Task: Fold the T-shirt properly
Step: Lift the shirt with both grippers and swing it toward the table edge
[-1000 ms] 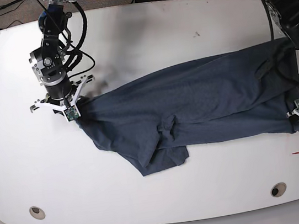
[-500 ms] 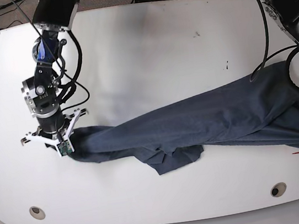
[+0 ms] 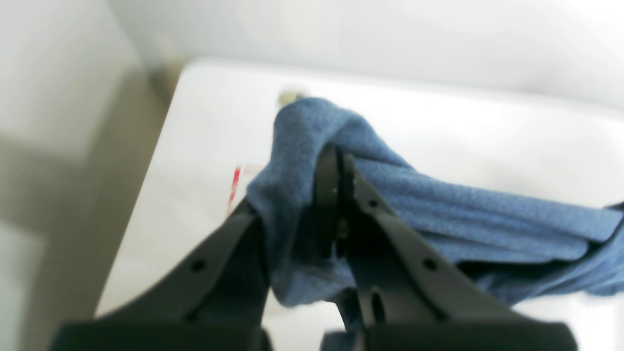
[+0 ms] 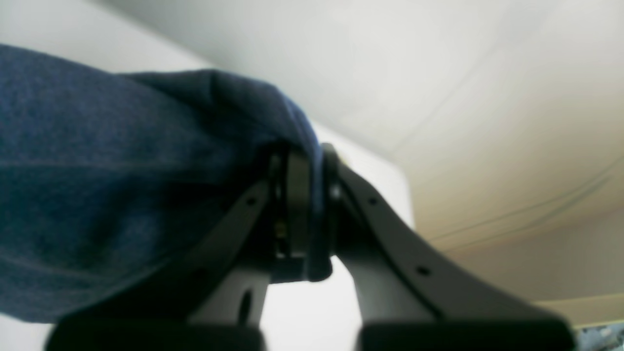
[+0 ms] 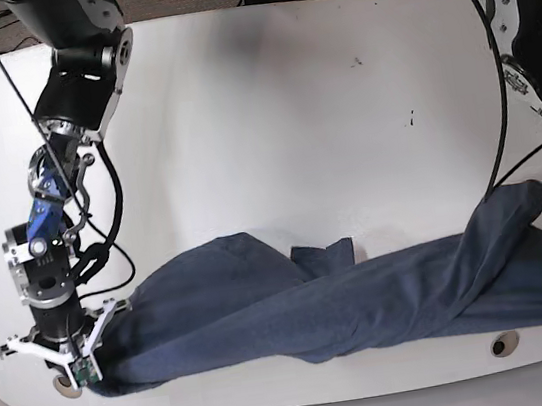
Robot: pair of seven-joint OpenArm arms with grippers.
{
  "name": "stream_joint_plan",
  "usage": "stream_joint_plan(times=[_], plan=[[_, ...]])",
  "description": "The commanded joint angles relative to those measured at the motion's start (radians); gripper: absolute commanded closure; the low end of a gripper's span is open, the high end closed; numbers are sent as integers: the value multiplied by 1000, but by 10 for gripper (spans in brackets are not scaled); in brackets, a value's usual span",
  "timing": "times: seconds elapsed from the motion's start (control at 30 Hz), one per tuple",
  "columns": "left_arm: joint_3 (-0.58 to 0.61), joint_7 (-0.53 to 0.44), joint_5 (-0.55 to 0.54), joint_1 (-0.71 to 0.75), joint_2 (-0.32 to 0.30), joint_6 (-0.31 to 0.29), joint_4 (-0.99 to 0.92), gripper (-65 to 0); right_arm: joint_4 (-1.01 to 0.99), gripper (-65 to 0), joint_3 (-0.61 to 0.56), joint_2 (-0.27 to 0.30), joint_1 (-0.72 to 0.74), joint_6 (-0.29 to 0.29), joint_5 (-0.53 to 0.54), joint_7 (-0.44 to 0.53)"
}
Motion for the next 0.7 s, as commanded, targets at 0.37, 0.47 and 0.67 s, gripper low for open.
stream_joint_plan(times=[0.37,0.47,0.67], plan=[[3,8,-2,-295,-27,13,-28,0,15,0,4,91,302,78,-14,-87],[0,7,-2,-314,-29,13,-69,0,4,0,3,95,313,78,-14,-87],[0,7,-3,-314,-29,15,-86,0,-7,0,-42,111,319,78,-14,-87]])
